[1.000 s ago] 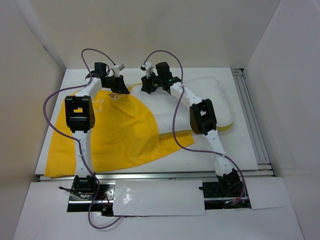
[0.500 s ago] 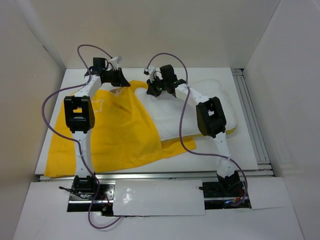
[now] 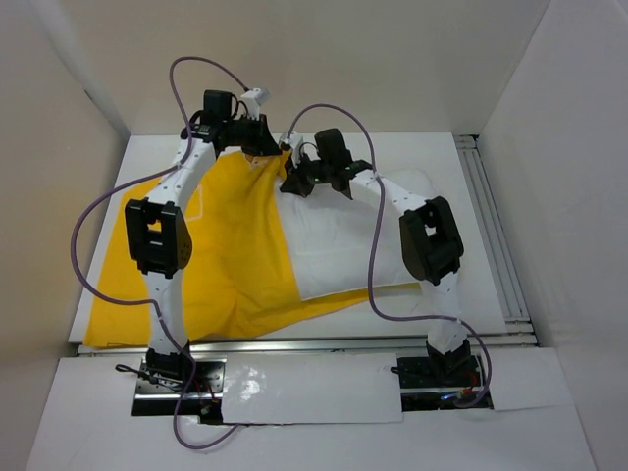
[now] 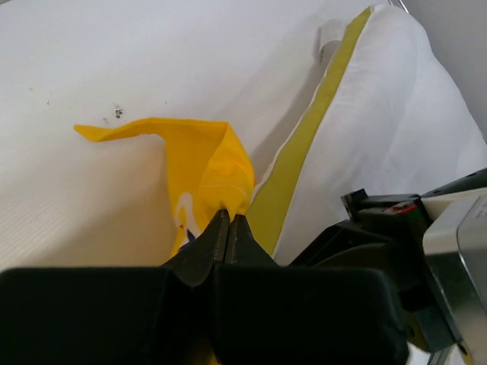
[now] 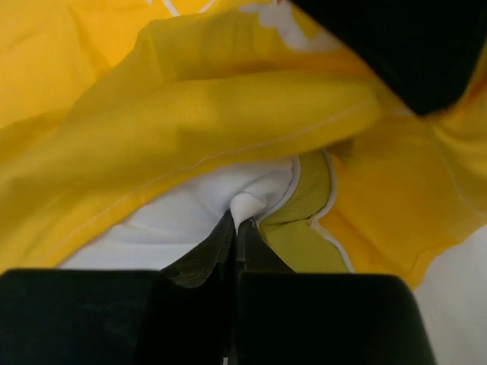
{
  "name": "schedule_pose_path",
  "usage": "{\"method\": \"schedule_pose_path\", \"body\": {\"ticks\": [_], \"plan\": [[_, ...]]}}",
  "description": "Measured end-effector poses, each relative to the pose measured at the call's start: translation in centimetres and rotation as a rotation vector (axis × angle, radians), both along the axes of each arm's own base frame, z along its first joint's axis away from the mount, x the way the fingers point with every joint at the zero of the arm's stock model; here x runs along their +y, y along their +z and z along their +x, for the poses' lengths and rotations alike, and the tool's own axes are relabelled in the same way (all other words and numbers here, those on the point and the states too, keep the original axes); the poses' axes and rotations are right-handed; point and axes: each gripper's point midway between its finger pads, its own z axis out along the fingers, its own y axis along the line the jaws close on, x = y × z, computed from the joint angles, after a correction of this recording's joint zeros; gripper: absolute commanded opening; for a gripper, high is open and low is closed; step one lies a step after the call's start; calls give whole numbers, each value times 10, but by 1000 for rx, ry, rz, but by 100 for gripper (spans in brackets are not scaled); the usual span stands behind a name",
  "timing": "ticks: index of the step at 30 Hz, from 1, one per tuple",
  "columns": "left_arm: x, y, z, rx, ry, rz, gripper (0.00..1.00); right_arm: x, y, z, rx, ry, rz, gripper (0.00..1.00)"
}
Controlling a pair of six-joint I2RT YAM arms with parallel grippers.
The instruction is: Put the pillow into the pillowcase
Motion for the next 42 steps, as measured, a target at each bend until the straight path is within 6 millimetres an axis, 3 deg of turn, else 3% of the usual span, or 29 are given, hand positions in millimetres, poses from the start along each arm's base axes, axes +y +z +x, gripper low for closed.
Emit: {"method": "schedule_pose_path", "body": {"ticks": [4, 10, 15, 18, 22, 23, 24, 25, 26, 28, 29, 30, 33, 37, 42], "plan": [[-9, 6, -4, -3, 25, 35, 0, 5, 15, -3, -8, -34, 66, 0], [9, 17, 10, 11, 156, 82, 0, -10, 46, -26, -41, -91, 156, 0], [3, 23, 10, 35, 148, 42, 0, -12, 79, -38, -93, -76, 223, 0], [-6, 23, 7, 30, 123, 43, 0, -5, 76, -38, -75, -58, 230, 0], [-31, 17, 0, 6, 94, 93, 0, 10, 63, -24, -46, -67, 231, 0], [-37, 16, -3, 0, 84, 103, 0, 10, 59, -22, -37, -80, 229, 3], [-43, 14, -5, -5, 72, 114, 0, 10, 55, -19, -30, -100, 226, 26], [-49, 13, -8, -8, 65, 123, 1, 9, 51, -15, -16, -124, 224, 40], [-54, 13, -10, -10, 61, 129, 10, 7, 49, -12, -13, -152, 222, 52], [-57, 12, -11, -14, 63, 141, 50, 6, 47, -7, -11, -196, 213, 72], [-59, 13, -11, -17, 63, 140, 93, 6, 46, -5, -10, -216, 208, 76], [-59, 15, -9, -27, 68, 144, 100, 5, 44, -4, -8, -236, 200, 80], [-39, 17, 4, -33, 146, 160, 100, 0, 49, -8, -18, -290, 184, 99], [-37, 22, 3, -22, 163, 144, 100, -27, 46, -34, 22, -390, 123, 99], [-26, 26, -10, 12, 224, 171, 100, -69, 61, -73, 29, -506, 51, 99]]}}
